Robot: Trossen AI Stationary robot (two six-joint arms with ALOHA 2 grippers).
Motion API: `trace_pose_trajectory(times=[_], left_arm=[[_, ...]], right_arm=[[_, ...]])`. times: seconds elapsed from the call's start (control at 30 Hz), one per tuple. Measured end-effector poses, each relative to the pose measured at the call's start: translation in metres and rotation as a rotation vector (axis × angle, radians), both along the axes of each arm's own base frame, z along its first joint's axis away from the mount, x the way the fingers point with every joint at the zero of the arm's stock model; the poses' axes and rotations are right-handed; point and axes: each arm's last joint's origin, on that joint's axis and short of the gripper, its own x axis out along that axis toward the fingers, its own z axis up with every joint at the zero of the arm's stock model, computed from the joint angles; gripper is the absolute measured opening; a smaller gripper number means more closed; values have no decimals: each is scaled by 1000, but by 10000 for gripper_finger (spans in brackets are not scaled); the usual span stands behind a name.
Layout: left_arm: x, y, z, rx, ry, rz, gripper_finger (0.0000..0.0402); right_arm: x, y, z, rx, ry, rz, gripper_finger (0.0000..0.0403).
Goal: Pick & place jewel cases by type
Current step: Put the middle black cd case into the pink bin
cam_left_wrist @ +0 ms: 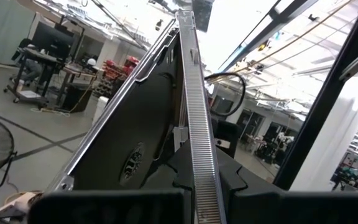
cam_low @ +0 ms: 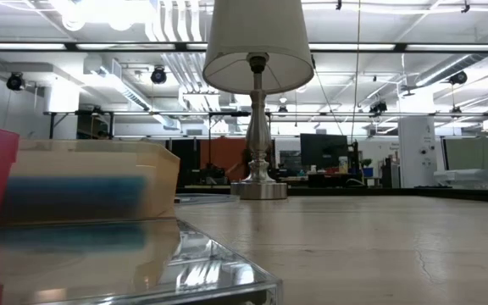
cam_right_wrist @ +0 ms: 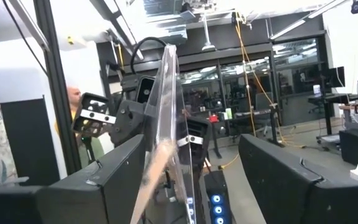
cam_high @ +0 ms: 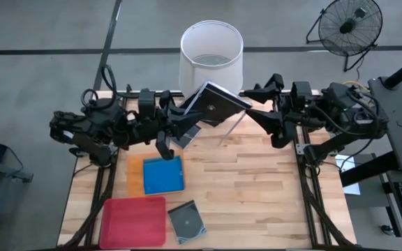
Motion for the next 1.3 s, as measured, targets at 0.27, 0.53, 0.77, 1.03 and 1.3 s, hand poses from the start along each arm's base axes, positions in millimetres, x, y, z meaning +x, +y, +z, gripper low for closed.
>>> trace_pose_trajectory(times=[0.27,0.53,0.77,1.03,1.3], left_arm=[[6,1,-5,-5,15,8,0],[6,2,-6,-15,13,7,0],[7,2,-6,-20,12,4,0],[6,2,-4,-25,-3,3,0],[6,2,-4,-24,-3,0,0]], right_arm=[[-1,-1,2,4,-7,4,244],[-1,-1,2,18,-1,12,221],[0,0,1,15,4,33,199],[1,-1,1,22,4,31,170],[1,-1,1,15,4,29,107]])
